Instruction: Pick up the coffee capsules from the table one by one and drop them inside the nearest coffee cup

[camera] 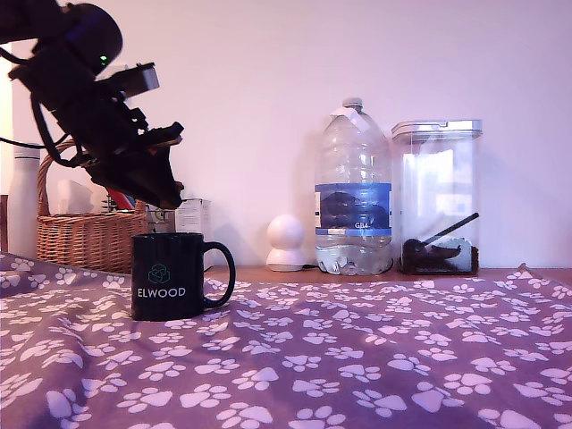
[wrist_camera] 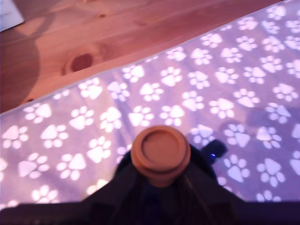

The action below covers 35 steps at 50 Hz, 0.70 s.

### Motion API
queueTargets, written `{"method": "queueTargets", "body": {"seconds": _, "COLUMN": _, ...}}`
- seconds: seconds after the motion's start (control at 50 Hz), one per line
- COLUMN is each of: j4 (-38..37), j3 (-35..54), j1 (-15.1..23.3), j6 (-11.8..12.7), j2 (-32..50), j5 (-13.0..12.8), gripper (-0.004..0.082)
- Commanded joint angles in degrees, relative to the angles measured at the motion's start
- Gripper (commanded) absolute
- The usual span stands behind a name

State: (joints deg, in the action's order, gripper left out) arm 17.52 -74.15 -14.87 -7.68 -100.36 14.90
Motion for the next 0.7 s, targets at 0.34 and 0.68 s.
{"method": "queueTargets", "body": {"seconds": 0.34, "j4": 4.7, "j3": -0.7, "j1": -0.2, "j6": 0.2, "j2": -1.6, "j5": -0.4, "gripper": 0.0075}}
{"method": "queueTargets", "body": {"seconds": 0.68, "j4": 6.0, "j3": -0.7, "j1": -0.2, "j6": 0.2, "j2": -1.6, "j5": -0.4, "gripper": 0.0147}}
